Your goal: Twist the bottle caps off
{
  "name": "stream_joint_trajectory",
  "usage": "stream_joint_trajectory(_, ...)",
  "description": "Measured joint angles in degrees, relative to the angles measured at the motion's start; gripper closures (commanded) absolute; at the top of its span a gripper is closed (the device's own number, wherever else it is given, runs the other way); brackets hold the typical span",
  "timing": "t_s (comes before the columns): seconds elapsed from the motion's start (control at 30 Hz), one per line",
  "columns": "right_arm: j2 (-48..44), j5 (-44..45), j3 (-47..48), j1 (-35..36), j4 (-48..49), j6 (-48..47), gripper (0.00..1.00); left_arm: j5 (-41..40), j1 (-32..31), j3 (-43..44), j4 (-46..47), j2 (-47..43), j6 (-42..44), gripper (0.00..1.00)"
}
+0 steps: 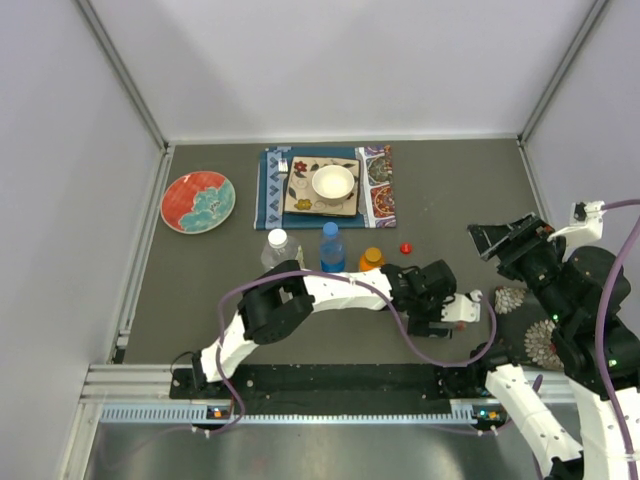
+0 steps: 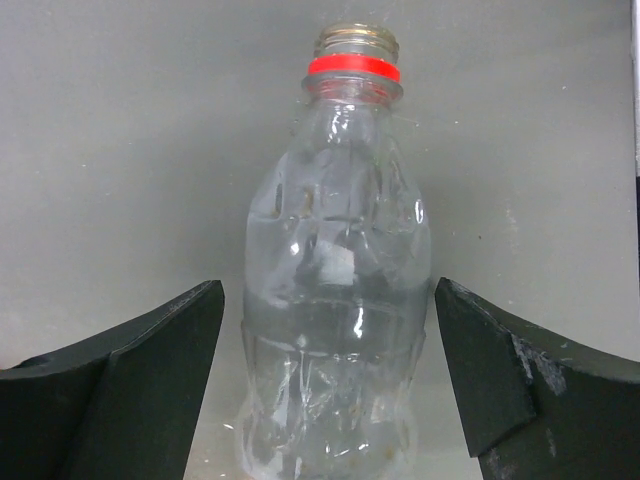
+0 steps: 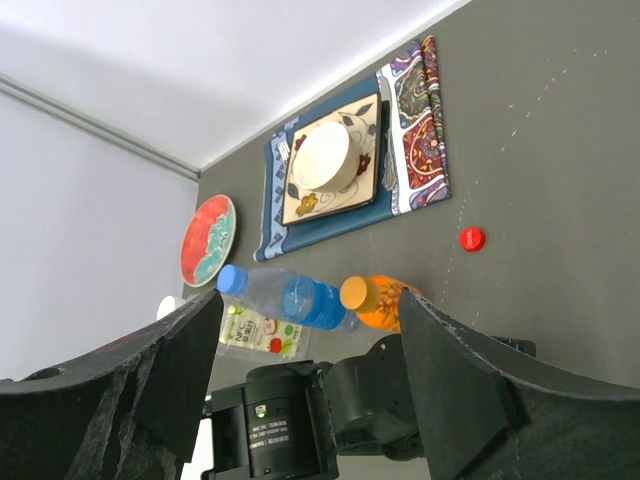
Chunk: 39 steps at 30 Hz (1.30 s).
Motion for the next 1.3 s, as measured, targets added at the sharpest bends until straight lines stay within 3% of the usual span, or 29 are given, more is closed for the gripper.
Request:
stream_joint_trajectory(0.17, 0.0, 0.0, 0.0, 0.0, 0.0, 0.0, 0.28, 1.2, 0.0, 0.1, -0.4, 0.6, -0.8, 0.31)
stream_joint_trajectory(0.47, 0.1, 0.0, 0.0, 0.0, 0.0, -0.1, 0.29, 2.2, 0.0, 0.1, -0.9, 0.6, -1.5, 0.50)
stream_joint_trajectory(0.83, 4.1, 3.6, 10.8, 0.0, -1.1, -3.3, 0.29, 5.4, 2.9, -1.3, -0.6, -9.4, -6.2, 0.60)
stream_joint_trajectory(0.97, 4.4, 5.7, 13.1, 0.0, -1.0, -4.8, 0.29, 12.3, 8.1, -6.7, 7.2, -16.8, -13.5, 0.60)
stream_joint_trajectory(1.1, 4.5, 6.3, 13.5, 0.0, -0.9, -5.2, 0.29, 19.9, 14.9, -15.7, 21.2, -24.3, -24.7, 0.59)
stream_joint_trajectory(1.3, 4.4, 5.1, 11.4, 0.0, -0.3, -5.2, 0.31, 27.9, 17.2, -19.1, 34.2, -26.4, -35.2, 0.59)
